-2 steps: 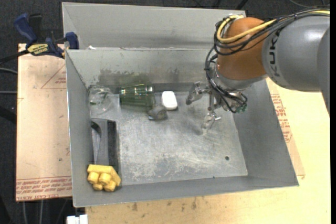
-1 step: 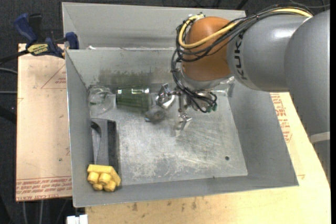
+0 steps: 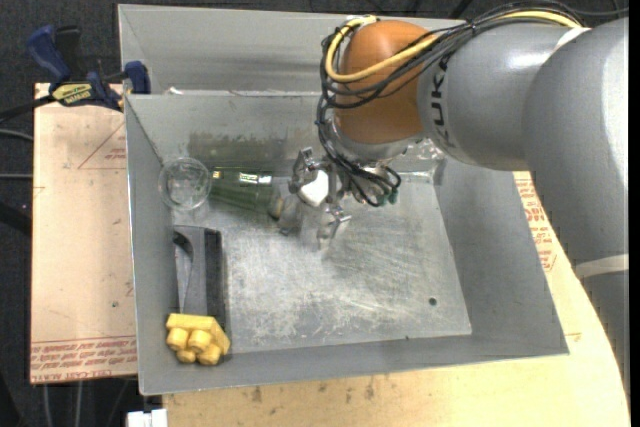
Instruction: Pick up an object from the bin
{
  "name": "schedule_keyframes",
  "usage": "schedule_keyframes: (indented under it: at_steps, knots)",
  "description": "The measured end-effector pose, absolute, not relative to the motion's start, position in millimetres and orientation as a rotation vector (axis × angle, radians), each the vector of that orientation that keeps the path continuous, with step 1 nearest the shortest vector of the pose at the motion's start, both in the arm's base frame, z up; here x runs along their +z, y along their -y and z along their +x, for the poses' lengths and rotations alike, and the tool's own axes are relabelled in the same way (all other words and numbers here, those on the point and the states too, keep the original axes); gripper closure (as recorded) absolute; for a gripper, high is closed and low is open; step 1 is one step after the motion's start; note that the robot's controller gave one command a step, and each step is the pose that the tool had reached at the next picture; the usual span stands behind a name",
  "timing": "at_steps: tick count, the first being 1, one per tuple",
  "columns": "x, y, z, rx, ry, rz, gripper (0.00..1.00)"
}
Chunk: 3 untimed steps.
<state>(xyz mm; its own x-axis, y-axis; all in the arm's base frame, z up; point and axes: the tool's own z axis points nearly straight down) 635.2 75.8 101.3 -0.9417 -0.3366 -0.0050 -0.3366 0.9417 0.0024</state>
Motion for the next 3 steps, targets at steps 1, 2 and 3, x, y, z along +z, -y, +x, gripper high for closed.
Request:
schedule_keyframes:
  at_steps: [1, 2, 3]
  knots:
    - [77.7, -114.3, 651.3, 0.002, -3.106, -0.438, 0.00]
    - [79.4, -130.8, 641.4, -0.004, -3.125, -0.043, 1.00]
    - [79.4, -130.9, 641.4, -0.004, -3.125, -0.044, 1.00]
